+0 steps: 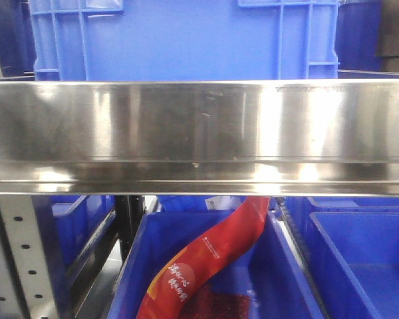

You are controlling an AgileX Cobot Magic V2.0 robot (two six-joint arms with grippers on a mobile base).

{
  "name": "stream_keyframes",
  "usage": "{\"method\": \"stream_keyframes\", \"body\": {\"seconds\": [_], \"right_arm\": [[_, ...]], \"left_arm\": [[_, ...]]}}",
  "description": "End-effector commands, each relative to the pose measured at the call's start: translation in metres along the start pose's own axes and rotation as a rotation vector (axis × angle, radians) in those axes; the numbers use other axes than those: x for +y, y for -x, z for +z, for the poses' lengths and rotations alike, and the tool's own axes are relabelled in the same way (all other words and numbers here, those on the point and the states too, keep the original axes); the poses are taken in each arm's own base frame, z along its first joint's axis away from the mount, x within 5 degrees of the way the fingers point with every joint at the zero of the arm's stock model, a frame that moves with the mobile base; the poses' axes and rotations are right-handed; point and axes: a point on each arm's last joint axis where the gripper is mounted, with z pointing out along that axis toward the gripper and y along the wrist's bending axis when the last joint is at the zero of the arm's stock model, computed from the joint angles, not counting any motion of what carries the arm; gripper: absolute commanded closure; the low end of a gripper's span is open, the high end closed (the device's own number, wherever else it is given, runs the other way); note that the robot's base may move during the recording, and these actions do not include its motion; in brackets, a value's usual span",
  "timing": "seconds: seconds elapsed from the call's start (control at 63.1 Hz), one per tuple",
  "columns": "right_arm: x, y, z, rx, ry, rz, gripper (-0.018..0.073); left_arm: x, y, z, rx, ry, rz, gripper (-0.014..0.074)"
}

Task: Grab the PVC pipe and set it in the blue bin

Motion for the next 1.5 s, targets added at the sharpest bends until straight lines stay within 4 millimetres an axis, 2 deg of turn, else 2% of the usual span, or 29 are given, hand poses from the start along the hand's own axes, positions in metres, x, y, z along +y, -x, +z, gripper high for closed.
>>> {"method": "stream_keyframes", "body": {"seconds": [0.0, 1.489], "right_arm": [[-0.0007, 0.0016, -0.0002, -0.024, -0.008, -0.009, 0.0727], [-0.0007, 0.0016, -0.0002, -0.024, -0.008, -0.009, 0.0727]], "left_arm": [[0.0000, 0.0024, -0.0005, -0.029, -0.001, -0.002, 0.0707], [0.0000, 0.0026, -0.0005, -0.031, -0.001, -0.002, 0.0707]]}}
